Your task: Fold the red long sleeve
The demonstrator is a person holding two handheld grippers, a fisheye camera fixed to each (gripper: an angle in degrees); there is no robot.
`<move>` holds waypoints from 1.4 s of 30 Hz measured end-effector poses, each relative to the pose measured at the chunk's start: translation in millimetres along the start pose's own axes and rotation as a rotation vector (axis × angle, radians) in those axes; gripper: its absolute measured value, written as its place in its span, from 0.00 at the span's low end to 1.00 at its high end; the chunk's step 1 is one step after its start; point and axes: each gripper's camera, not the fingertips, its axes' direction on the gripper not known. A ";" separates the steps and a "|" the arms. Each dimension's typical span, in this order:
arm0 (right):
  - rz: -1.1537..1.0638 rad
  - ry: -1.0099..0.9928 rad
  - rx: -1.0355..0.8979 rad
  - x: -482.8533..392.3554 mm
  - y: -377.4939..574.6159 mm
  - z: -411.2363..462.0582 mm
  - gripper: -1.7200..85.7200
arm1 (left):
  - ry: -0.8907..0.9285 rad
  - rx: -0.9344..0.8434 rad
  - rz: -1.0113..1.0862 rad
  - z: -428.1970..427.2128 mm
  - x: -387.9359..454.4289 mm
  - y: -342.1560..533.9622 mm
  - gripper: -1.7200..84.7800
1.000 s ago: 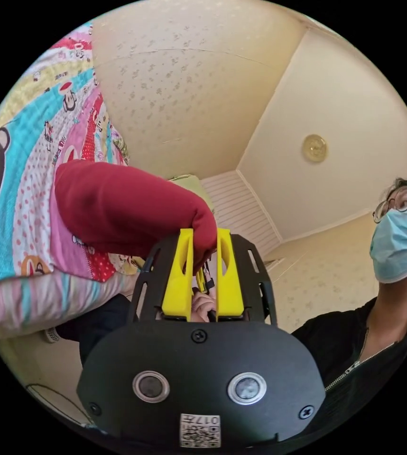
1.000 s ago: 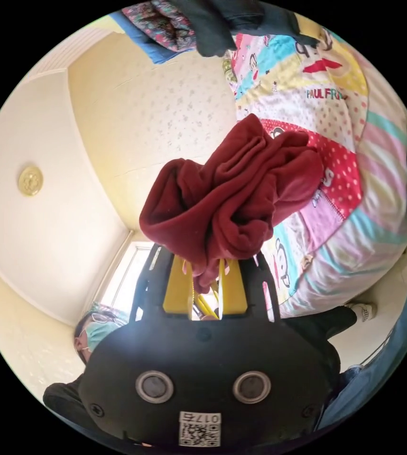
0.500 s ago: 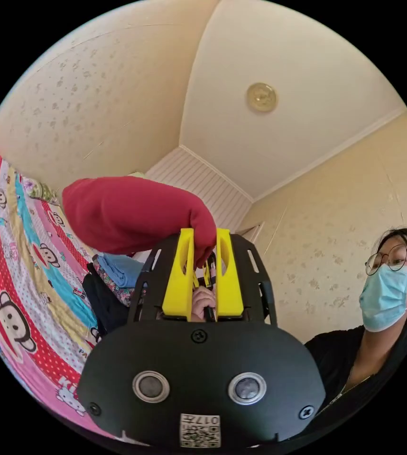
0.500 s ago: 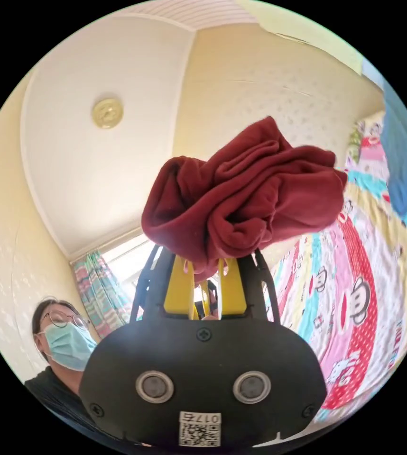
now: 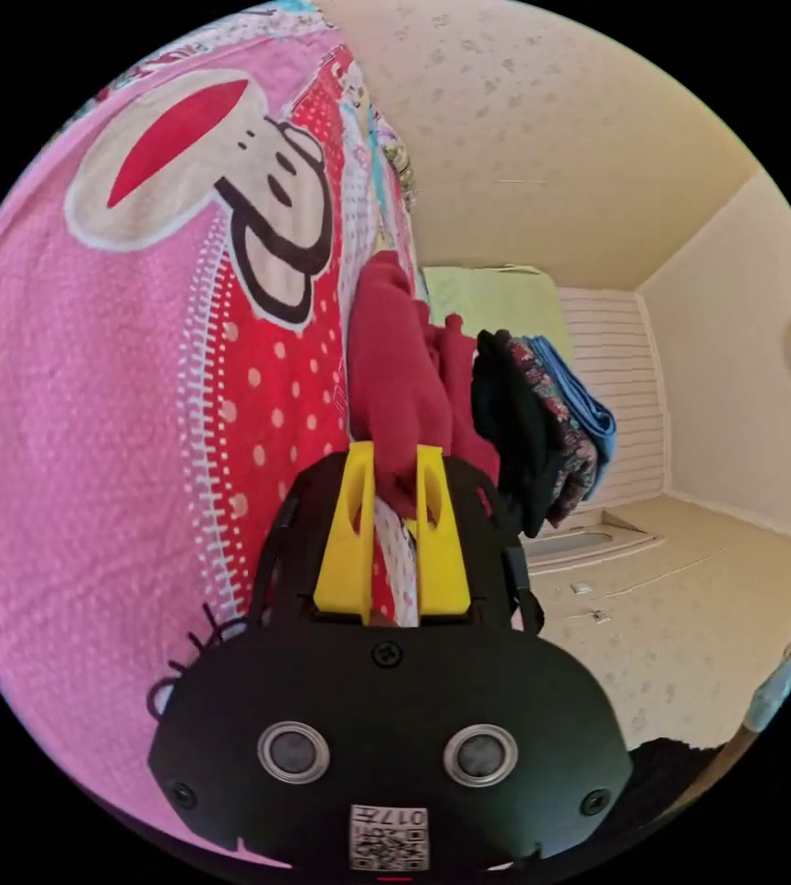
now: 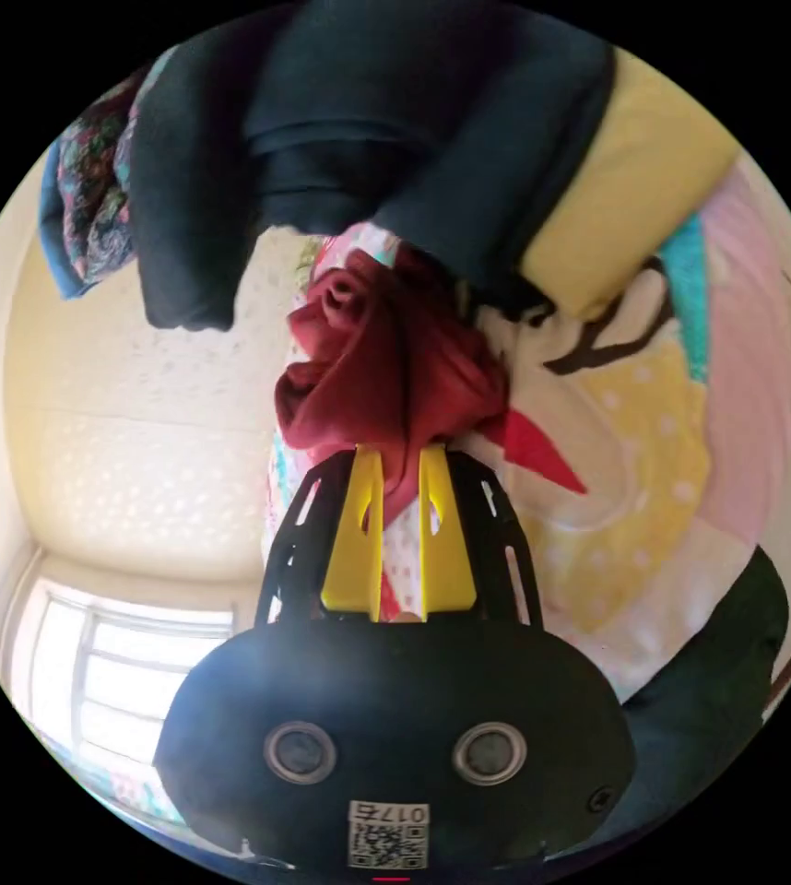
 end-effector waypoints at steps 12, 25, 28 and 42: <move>-0.154 -0.126 -0.010 -47.5 62.8 -35.3 0.08 | -0.231 -0.253 0.193 0.3 56.2 31.4 0.02; -1.041 0.837 0.415 -339.5 20.6 -14.4 0.03 | -0.118 -0.275 0.344 -89.0 83.9 122.5 0.01; -1.101 0.951 0.237 -273.1 -9.3 29.7 0.03 | -0.085 -0.258 0.314 -129.3 89.9 147.4 0.01; -1.083 0.958 0.284 -248.4 26.1 44.7 0.02 | -0.135 0.102 0.344 -336.3 139.0 224.0 0.01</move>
